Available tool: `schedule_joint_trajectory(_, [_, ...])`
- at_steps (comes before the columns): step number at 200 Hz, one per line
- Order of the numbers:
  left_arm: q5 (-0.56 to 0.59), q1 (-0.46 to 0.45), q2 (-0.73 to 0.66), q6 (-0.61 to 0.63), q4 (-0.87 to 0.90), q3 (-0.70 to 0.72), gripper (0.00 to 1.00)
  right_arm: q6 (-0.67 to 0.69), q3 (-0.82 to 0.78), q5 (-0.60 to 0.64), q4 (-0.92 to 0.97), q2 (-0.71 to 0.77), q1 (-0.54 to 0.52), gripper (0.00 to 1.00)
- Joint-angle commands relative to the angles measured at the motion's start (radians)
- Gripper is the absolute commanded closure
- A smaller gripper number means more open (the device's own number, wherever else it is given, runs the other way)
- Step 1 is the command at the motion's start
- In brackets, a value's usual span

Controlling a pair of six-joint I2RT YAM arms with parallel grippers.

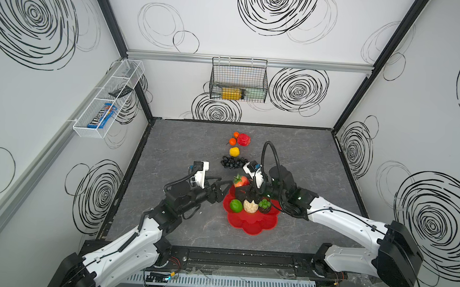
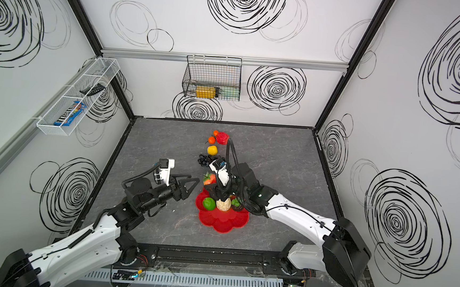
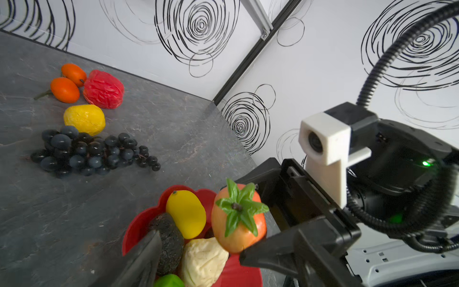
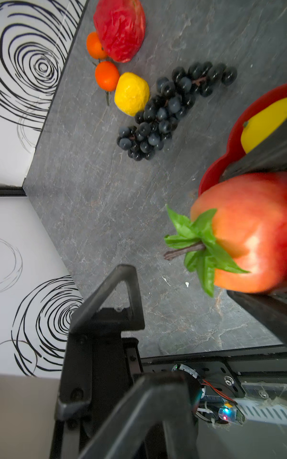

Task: Arrange fruit in a fruit bowl
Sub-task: Place the fruit in the fruit bowl.

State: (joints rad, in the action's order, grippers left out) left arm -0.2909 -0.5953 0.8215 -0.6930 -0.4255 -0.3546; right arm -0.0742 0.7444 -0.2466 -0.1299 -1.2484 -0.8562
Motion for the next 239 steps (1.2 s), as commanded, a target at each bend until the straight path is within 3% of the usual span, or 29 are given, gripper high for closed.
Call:
schedule_joint_trajectory(1, [-0.035,-0.022,0.042,-0.015,0.018,-0.058,0.11,0.012,-0.034,0.054,-0.094,0.044,-0.040,0.36])
schedule_joint_trajectory(52, [-0.137,-0.047,0.138,0.044,0.099,-0.132,0.13,0.048,-0.091,0.124,-0.142,0.076,-0.091,0.36])
schedule_joint_trajectory(90, [-0.119,-0.104,0.142,0.089,0.134,-0.151,0.14,0.064,-0.099,0.160,-0.152,0.067,-0.114,0.36])
schedule_joint_trajectory(239, [-0.159,-0.113,0.226,0.145,0.168,-0.176,0.49,0.078,-0.102,0.205,-0.164,0.073,-0.152,0.36])
